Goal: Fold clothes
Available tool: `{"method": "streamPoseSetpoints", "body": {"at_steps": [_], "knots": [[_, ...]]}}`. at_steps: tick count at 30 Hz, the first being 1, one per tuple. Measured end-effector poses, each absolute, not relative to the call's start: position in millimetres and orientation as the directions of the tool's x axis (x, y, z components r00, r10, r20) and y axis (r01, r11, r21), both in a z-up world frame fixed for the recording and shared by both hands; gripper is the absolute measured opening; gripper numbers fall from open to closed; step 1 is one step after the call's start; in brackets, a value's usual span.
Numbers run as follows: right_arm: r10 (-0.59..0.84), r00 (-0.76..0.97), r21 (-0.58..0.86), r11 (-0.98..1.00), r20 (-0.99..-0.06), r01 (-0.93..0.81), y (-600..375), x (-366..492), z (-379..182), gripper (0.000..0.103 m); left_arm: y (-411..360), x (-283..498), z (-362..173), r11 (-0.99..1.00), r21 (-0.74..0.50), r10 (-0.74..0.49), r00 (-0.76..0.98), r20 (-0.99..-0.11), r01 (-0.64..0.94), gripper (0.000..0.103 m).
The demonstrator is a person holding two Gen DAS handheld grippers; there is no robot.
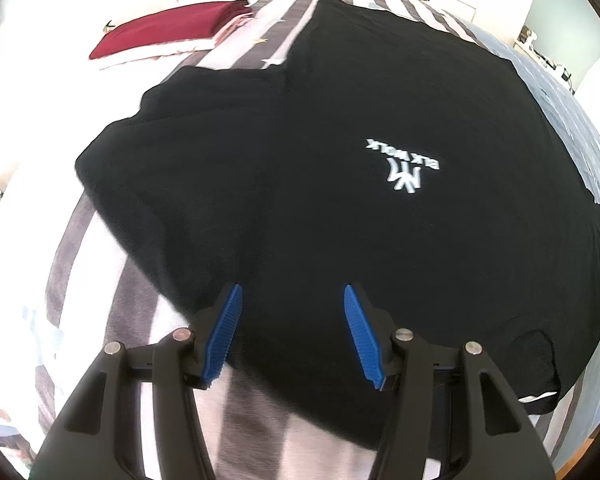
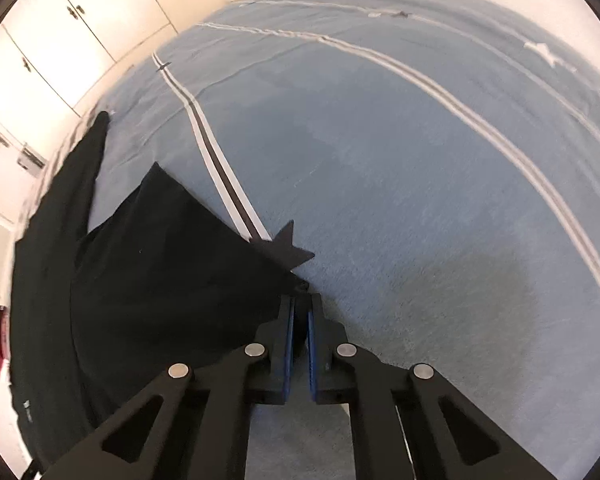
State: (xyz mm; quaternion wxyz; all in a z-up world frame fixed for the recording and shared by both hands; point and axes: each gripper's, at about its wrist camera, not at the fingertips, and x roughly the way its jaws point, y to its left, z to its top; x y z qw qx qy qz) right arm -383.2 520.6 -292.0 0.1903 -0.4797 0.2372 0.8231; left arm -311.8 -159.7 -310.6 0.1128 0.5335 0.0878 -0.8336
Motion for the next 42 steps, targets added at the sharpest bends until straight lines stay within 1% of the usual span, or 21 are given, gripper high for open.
{"method": "streamPoseSetpoints", "body": {"at_steps": [2, 5, 7, 9, 10, 14, 18, 20, 22, 24, 25, 26, 27, 29, 32, 33, 35, 37, 39, 42], "knots": [[0.15, -0.487, 0.138, -0.851, -0.861, -0.506, 497, -384, -269, 0.003, -172, -304, -311, -0.952, -0.044, -0.087, -0.408, -0.909, 0.302, 0.051], [0.246, -0.541, 0.01, -0.905, -0.804, -0.426, 449, -385, -226, 0.003, -192, -291, -305, -0.946, -0.077, -0.068, -0.428, -0.901, 0.314, 0.051], [0.265, -0.596, -0.057, -0.937, -0.757, -0.345, 402, -394, -200, 0.003, -208, -283, -299, -0.942, -0.108, -0.046, -0.442, -0.896, 0.318, 0.051], [0.226, -0.661, -0.097, -0.969, -0.715, -0.226, 339, -403, -173, 0.003, -223, -278, -289, -0.94, -0.135, -0.023, -0.455, -0.89, 0.312, 0.051], [0.19, -0.685, -0.095, -0.98, -0.703, -0.175, 308, -406, -164, 0.003, -231, -278, -283, -0.941, -0.146, -0.012, -0.464, -0.886, 0.304, 0.051], [-0.013, -0.721, -0.04, -0.998, -0.693, 0.056, 167, -409, -148, 0.003, -266, -280, -257, -0.949, -0.181, 0.026, -0.509, -0.86, 0.257, 0.051], [-0.192, -0.66, 0.062, -0.975, -0.727, 0.215, 38, -421, -178, 0.003, -297, -283, -243, -0.951, -0.218, 0.072, -0.532, -0.844, 0.218, 0.051], [-0.238, -0.602, 0.102, -0.963, -0.762, 0.25, -12, -424, -207, 0.003, -312, -287, -243, -0.954, -0.225, 0.085, -0.541, -0.837, 0.199, 0.051], [-0.263, -0.551, 0.13, -0.954, -0.792, 0.27, -42, -421, -229, 0.007, -325, -292, -253, -0.951, -0.239, 0.099, -0.538, -0.837, 0.196, 0.051], [-0.288, -0.499, 0.167, -0.947, -0.817, 0.273, -56, -411, -249, 0.01, -326, -291, -262, -0.944, -0.262, 0.122, -0.527, -0.841, 0.2, 0.051], [-0.302, -0.486, 0.183, -0.943, -0.82, 0.276, -57, -405, -253, 0.01, -326, -295, -267, -0.941, -0.276, 0.137, -0.522, -0.842, 0.198, 0.051], [-0.312, -0.48, 0.192, -0.94, -0.82, 0.282, -57, -398, -256, 0.013, -323, -300, -272, -0.938, -0.288, 0.153, -0.518, -0.842, 0.192, 0.051], [-0.317, -0.485, 0.19, -0.937, -0.815, 0.293, -52, -390, -256, 0.019, -319, -305, -277, -0.936, -0.302, 0.171, -0.514, -0.84, 0.182, 0.051], [-0.293, -0.499, 0.157, -0.942, -0.815, 0.297, -33, -375, -253, 0.024, -305, -314, -283, -0.931, -0.331, 0.214, -0.51, -0.833, 0.151, 0.051], [-0.226, -0.523, 0.082, -0.955, -0.822, 0.285, 0, -354, -248, 0.025, -272, -330, -284, -0.925, -0.372, 0.284, -0.509, -0.813, 0.078, 0.051], [-0.191, -0.531, 0.047, -0.961, -0.826, 0.271, 12, -351, -248, 0.027, -260, -335, -284, -0.924, -0.38, 0.304, -0.508, -0.806, 0.049, 0.051], [-0.123, -0.544, -0.015, -0.97, -0.83, 0.242, 36, -344, -248, 0.028, -234, -347, -286, -0.922, -0.388, 0.34, -0.5, -0.796, -0.009, 0.053], [-0.081, -0.548, -0.046, -0.976, -0.833, 0.213, 57, -341, -251, 0.028, -213, -360, -291, -0.912, -0.407, 0.377, -0.481, -0.791, -0.045, 0.058], [-0.061, -0.546, -0.058, -0.978, -0.836, 0.199, 70, -341, -257, 0.028, -195, -373, -297, -0.909, -0.412, 0.393, -0.461, -0.796, -0.064, 0.058], [-0.063, -0.538, -0.066, -0.974, -0.841, 0.217, 80, -337, -267, 0.028, -182, -388, -307, -0.903, -0.427, 0.404, -0.442, -0.801, -0.052, 0.058]]}}
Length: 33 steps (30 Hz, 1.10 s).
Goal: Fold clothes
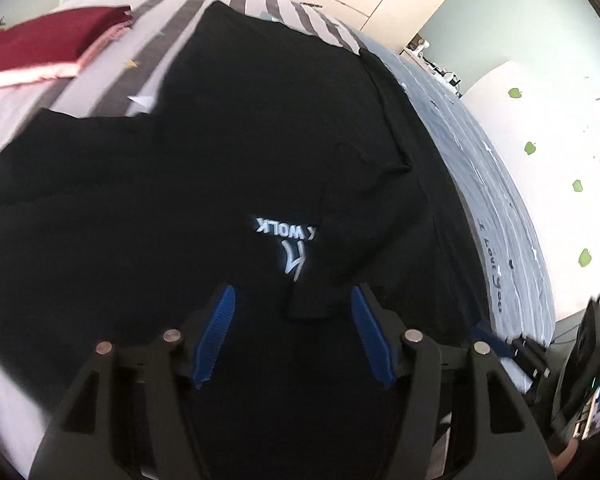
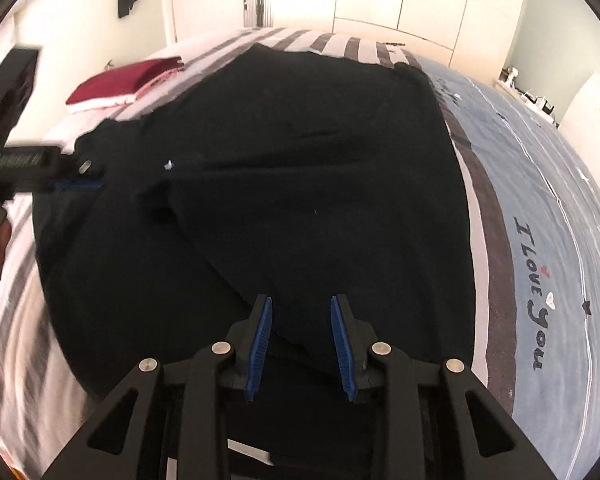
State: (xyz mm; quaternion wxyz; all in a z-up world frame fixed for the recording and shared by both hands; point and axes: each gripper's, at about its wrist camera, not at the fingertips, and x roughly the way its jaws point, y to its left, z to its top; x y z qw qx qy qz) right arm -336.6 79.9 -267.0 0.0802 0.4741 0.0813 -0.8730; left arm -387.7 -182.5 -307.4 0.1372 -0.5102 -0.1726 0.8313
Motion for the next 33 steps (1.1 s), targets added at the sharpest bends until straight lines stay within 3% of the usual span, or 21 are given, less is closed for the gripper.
{"method": "streamPoseSetpoints", "body": {"at_steps": [2, 5, 8, 10, 15, 19, 21, 24, 33], "knots": [[-0.062, -0.537, -0.085, -0.966, -0.841, 0.245, 77, -336, -274, 0.028, -179, -395, -315, -0.896, -0.442, 0.417, -0.419, -0.806, -0.043, 0.058], [-0.06, -0.54, -0.113, -0.953, -0.839, 0.282, 71, -335, -280, 0.04, -175, -399, -322, -0.893, -0.448, 0.426, -0.4, -0.811, -0.043, 0.056], [-0.054, -0.541, -0.131, -0.946, -0.839, 0.298, 69, -334, -287, 0.042, -170, -399, -323, -0.9, -0.432, 0.419, -0.402, -0.814, -0.061, 0.037], [-0.037, -0.542, -0.152, -0.942, -0.84, 0.3, 71, -333, -291, 0.042, -165, -399, -326, -0.91, -0.408, 0.403, -0.386, -0.83, -0.073, 0.019], [-0.052, -0.537, -0.122, -0.951, -0.842, 0.284, 84, -336, -295, 0.042, -152, -395, -328, -0.92, -0.378, 0.39, -0.372, -0.842, -0.108, 0.003], [-0.089, -0.533, -0.079, -0.955, -0.842, 0.285, 90, -341, -293, 0.041, -158, -395, -320, -0.917, -0.39, 0.388, -0.403, -0.829, -0.081, 0.002], [-0.105, -0.53, -0.063, -0.955, -0.841, 0.289, 90, -344, -294, 0.027, -165, -395, -308, -0.913, -0.402, 0.389, -0.434, -0.813, -0.065, 0.002], [-0.109, -0.535, -0.065, -0.953, -0.838, 0.296, 88, -347, -291, 0.022, -178, -398, -288, -0.905, -0.421, 0.392, -0.48, -0.784, -0.052, 0.002], [-0.091, -0.522, -0.108, -0.934, -0.848, 0.34, 71, -346, -294, 0.024, -183, -410, -266, -0.907, -0.412, 0.395, -0.508, -0.765, -0.085, 0.002]]}}
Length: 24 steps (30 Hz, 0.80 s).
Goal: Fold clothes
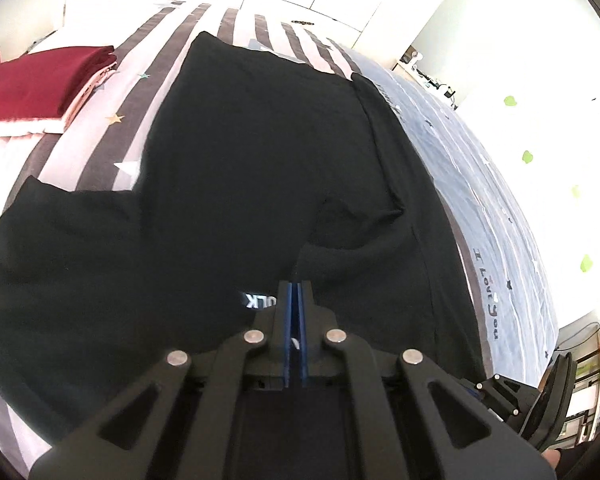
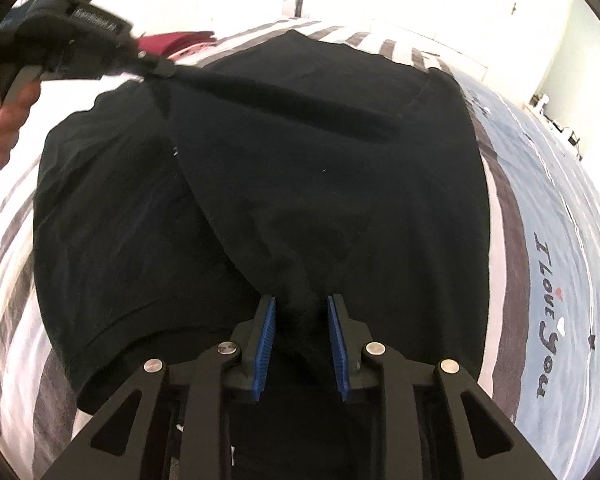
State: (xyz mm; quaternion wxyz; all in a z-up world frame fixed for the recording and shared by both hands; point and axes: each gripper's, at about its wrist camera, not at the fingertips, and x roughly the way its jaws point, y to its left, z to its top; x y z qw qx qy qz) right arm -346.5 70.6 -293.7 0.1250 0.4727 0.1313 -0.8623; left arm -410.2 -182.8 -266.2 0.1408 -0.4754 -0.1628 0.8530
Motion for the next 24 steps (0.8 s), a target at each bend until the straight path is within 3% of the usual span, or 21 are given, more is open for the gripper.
{"method": "streamPoseSetpoints", "body": {"at_steps": [5, 8, 11, 24], "knots": [[-0.119, -0.508, -0.086, -0.929, -0.853, 0.361, 68, -349, -295, 0.023, -194, -397, -266, -0.909, -0.409, 0.394, -0.503, -0.769, -0.086, 0.001], [-0.124, -0.496, -0.074, -0.93, -0.86, 0.361, 70, -354, -298, 0.011, -205, -386, -270, -0.914, -0.396, 0.385, -0.484, -0.786, -0.084, 0.002], [-0.14, -0.491, -0.055, -0.931, -0.86, 0.361, 73, -358, -293, 0.007, -204, -395, -273, -0.912, -0.405, 0.383, -0.49, -0.783, -0.066, 0.002], [-0.336, -0.448, 0.155, -0.907, -0.828, 0.392, 40, -367, -247, 0.006, -270, -388, -220, -0.921, -0.387, 0.341, -0.565, -0.751, -0.042, 0.001]]}}
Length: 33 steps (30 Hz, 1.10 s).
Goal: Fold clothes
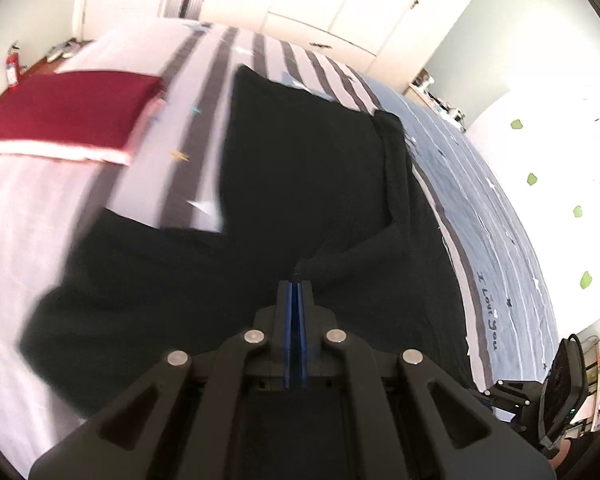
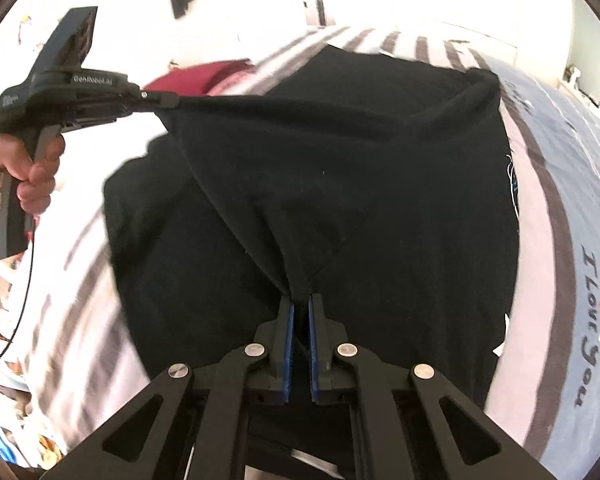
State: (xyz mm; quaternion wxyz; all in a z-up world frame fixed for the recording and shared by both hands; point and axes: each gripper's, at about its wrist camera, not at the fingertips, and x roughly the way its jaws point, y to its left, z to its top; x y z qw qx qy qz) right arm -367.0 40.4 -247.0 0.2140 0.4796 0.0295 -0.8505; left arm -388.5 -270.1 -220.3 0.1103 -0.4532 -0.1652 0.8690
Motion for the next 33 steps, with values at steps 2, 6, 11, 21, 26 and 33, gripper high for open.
{"method": "streamPoseSetpoints", "body": {"at_steps": [2, 6, 11, 21, 26, 33], "knots": [[-0.37, -0.443, 0.181, -0.893, -0.817, 0.412, 23, -366, -241, 0.005, -293, -384, -214, -0.928, -0.37, 0.321, -0.569, -0.757, -0.031, 0.001], [-0.422, -0.418, 0.212, -0.862, -0.805, 0.461, -17, -360, -239, 0.005, -330, -372, -207, -0.949, -0.315, 0.271, -0.569, -0.776, -0.022, 0.001], [-0.457, -0.383, 0.236, -0.833, -0.803, 0.5, -60, -356, -246, 0.005, -374, -358, -206, -0.96, -0.281, 0.228, -0.568, -0.791, 0.007, 0.002], [-0.482, -0.344, 0.255, -0.807, -0.806, 0.533, -118, -357, -255, 0.005, -428, -346, -209, -0.962, -0.264, 0.179, -0.574, -0.799, 0.067, 0.001], [-0.475, -0.313, 0.258, -0.802, -0.823, 0.538, -132, -355, -267, 0.005, -441, -341, -229, -0.964, -0.244, 0.153, -0.529, -0.835, 0.106, 0.002], [-0.452, -0.287, 0.245, -0.803, -0.845, 0.544, -142, -350, -288, 0.005, -450, -335, -267, -0.97, -0.203, 0.115, -0.48, -0.87, 0.137, 0.002]]}}
